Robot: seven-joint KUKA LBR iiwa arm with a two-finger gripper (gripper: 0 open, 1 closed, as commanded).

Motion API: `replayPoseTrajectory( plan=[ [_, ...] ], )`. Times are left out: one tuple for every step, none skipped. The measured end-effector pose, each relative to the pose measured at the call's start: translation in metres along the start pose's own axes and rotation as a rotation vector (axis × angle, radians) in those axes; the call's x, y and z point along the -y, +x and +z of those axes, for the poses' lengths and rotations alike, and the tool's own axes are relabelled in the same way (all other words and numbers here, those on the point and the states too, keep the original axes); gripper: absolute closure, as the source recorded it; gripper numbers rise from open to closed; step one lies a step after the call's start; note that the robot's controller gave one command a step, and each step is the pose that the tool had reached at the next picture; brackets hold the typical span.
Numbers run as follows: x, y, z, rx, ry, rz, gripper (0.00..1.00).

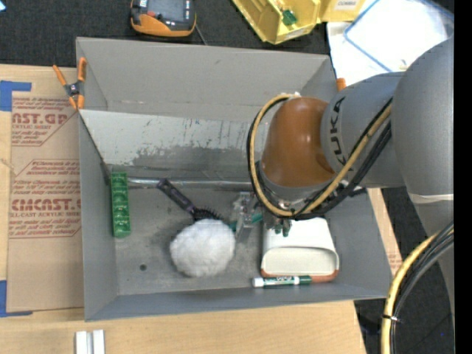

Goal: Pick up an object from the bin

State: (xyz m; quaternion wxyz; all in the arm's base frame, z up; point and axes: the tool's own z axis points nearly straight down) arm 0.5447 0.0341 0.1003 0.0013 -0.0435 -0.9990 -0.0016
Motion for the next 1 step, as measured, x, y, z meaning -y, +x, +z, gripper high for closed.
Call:
replayPoseTrajectory(
  plan=[
    [0.0002, 0.0032, -0.0177, -0.012, 0.001, 0.000, 1.00]
  ],
)
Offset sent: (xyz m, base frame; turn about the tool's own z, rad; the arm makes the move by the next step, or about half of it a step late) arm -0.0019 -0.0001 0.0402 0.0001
